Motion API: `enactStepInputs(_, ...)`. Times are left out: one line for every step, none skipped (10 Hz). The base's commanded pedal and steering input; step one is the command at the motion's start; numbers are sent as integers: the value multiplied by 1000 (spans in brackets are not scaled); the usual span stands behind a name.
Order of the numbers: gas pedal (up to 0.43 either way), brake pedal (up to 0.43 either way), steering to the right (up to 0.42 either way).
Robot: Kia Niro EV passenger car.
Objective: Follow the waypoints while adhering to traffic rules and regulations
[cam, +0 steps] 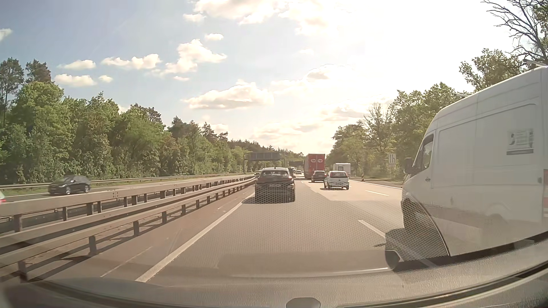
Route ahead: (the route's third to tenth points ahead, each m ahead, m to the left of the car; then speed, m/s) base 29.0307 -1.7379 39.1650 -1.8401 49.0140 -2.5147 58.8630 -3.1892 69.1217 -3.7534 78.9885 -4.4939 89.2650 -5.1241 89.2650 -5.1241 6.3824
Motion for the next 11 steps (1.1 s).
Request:
enactStepInputs(0, 0, 0)
enactStepInputs(0, 0, 0)
enactStepInputs(0, 0, 0)
enactStepInputs(0, 0, 0)
enactStepInputs(0, 0, 0)
enactStepInputs(8, 0, 0)
enactStepInputs(28, 0, 0)
enactStepInputs(67, 0, 0)
enactStepInputs(110, 0, 1)
enactStepInputs(118, 0, 1)
enactStepInputs(118, 0, 1)
